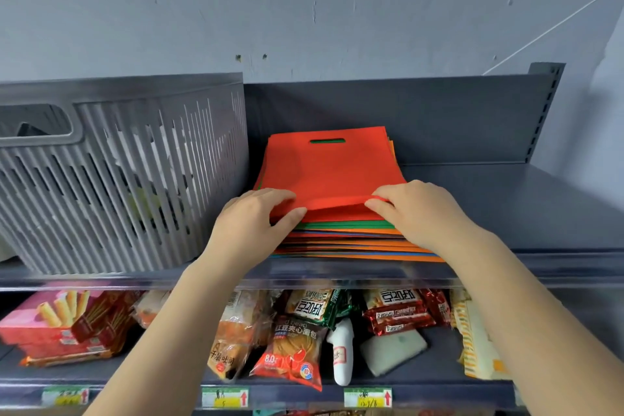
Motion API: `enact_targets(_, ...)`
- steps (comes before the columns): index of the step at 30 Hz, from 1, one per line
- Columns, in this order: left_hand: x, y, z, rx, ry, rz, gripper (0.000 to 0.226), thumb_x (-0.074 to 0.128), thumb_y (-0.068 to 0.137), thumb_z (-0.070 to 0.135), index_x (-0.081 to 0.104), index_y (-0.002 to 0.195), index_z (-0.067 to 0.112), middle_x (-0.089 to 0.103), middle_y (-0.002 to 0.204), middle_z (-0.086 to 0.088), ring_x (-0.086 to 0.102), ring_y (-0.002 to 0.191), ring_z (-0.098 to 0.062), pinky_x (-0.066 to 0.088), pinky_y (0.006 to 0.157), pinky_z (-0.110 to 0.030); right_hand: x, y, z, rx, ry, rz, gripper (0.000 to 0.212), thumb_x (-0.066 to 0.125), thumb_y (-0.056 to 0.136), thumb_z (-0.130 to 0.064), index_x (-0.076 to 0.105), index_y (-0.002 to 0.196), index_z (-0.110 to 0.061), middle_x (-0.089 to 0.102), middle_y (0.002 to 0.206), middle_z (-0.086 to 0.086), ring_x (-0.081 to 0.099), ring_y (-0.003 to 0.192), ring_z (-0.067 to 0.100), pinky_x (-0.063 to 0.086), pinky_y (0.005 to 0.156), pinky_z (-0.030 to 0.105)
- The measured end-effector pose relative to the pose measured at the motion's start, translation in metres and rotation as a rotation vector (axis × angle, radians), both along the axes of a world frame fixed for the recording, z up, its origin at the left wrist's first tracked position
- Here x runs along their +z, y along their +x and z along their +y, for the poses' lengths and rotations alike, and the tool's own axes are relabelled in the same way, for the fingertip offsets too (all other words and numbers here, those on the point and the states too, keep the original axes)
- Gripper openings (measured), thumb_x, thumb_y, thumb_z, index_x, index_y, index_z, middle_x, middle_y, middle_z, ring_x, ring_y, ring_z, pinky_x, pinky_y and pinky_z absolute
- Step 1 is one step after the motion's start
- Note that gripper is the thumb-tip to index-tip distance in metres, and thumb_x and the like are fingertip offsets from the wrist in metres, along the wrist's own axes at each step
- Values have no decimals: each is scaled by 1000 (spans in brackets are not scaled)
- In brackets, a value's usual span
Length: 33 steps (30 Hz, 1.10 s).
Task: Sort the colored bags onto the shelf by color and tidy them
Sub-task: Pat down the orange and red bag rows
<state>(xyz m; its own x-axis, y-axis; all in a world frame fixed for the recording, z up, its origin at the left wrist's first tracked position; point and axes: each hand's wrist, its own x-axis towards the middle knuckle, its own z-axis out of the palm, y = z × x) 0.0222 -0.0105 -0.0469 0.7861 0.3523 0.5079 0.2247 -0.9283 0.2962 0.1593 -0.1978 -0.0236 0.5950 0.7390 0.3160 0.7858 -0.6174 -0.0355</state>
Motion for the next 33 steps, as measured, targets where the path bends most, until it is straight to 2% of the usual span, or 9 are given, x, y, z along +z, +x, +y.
enact_targets(2, 2, 0, 1, -5, -39, -69, 45, 52, 91, 44, 55, 130, 21, 57, 129, 5, 50, 118, -15, 38, 96, -29, -2, 1, -3, -49, 42, -62, 36, 30, 101, -41, 58, 102, -19, 54, 77, -4, 50, 70, 20, 35, 61, 29)
enact_targets(6, 1, 2, 5, -3, -160, -184, 57, 57, 88, 42, 43, 138, 20, 50, 136, 3, 48, 123, -15, 39, 98, -30, -8, 9, -11, -159, 161, -62, 28, 30, 103, -30, 47, 86, -16, 56, 77, 4, 51, 69, 24, 35, 60, 30)
enact_targets(9, -1, 3, 6, 26, -178, -86, 63, 59, 87, 45, 39, 141, 19, 49, 139, 1, 47, 125, -17, 39, 99, -31, -12, 17, -17, -205, 317, -14, 30, 32, 102, -27, 47, 79, -16, 48, 66, -1, 51, 66, 25, 30, 55, 30)
enact_targets(14, -5, -3, 4, -21, -97, 169, 52, 52, 86, 56, 53, 131, 29, 57, 129, 10, 54, 115, -12, 45, 92, -30, -11, 14, -22, -163, 428, 18, 28, 35, 102, -28, 55, 86, -15, 50, 67, -4, 49, 63, 17, 26, 48, 25)
enact_targets(18, -2, -10, 4, -117, -99, 118, 38, 57, 89, 44, 62, 123, 28, 61, 123, 12, 55, 114, -10, 45, 95, -31, -12, 7, -26, -128, 415, 35, 33, 36, 101, -28, 57, 81, -13, 51, 62, -2, 49, 61, 20, 28, 48, 27)
enact_targets(23, 1, -15, 8, -149, -121, -71, 23, 56, 92, 31, 71, 108, 23, 70, 100, 11, 64, 94, -12, 52, 84, -37, -8, -5, -31, -52, 395, 96, 37, 36, 101, -32, 54, 74, -14, 48, 57, -3, 47, 55, 15, 29, 49, 28)
enact_targets(26, 5, -15, 6, -97, -83, -250, 18, 60, 91, 26, 74, 100, 18, 70, 82, 3, 65, 78, -21, 54, 74, -39, -2, -16, -33, -4, 324, 156, 30, 40, 97, -42, 63, 89, -25, 61, 70, -7, 53, 63, 9, 41, 60, 28)
enact_targets(30, 15, -14, -3, -125, -74, -409, 16, 62, 89, 20, 74, 98, 12, 65, 79, 7, 61, 71, -17, 54, 71, -34, 1, -26, -26, -42, 153, 68, 39, 46, 92, -51, 57, 125, -34, 64, 114, -7, 59, 102, 18, 47, 81, 32)
enact_targets(33, 18, -18, -9, -119, -112, -471, 19, 63, 89, 20, 72, 103, 11, 63, 85, 10, 58, 74, -12, 51, 73, -29, -2, -22, -21, -44, 201, -27, 30, 42, 98, -41, 61, 119, -31, 68, 106, -2, 61, 93, 21, 48, 74, 31)
